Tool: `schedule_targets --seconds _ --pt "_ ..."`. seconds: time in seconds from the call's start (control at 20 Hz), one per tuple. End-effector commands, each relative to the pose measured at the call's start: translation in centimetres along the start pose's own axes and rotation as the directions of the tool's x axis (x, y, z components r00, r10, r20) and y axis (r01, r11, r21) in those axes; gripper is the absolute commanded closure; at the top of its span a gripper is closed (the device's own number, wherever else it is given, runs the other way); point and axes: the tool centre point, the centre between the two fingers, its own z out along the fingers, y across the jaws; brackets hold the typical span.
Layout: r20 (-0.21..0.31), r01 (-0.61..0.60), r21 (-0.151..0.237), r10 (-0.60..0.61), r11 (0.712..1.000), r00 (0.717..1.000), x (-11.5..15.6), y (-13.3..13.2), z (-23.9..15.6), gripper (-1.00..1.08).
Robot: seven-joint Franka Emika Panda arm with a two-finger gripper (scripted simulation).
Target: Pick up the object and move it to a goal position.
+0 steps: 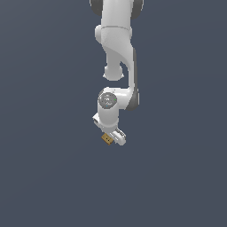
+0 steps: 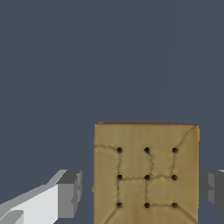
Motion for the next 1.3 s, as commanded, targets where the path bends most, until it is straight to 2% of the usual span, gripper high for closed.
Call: schedule_targets --seconds 0.0,0.15,0.2,0.85,1.25 --pt "-0.001 0.000 0.001 0.000 1.000 1.000 0.0 -0.1 0.7 -0.92" --pt "-0.001 0.000 0.001 0.000 1.000 1.000 0.1 -0.1 0.9 -0.92" --pt "-0.001 0.000 0.001 0.000 1.000 1.000 0.1 -0.1 0.9 1.08" --pt "-0.001 0.000 0.002 0.000 1.000 1.000 0.1 -0.1 0.6 1.08" --pt "-0.001 -0.001 0.002 0.001 1.000 1.000 0.5 0.9 -2.4 1.08"
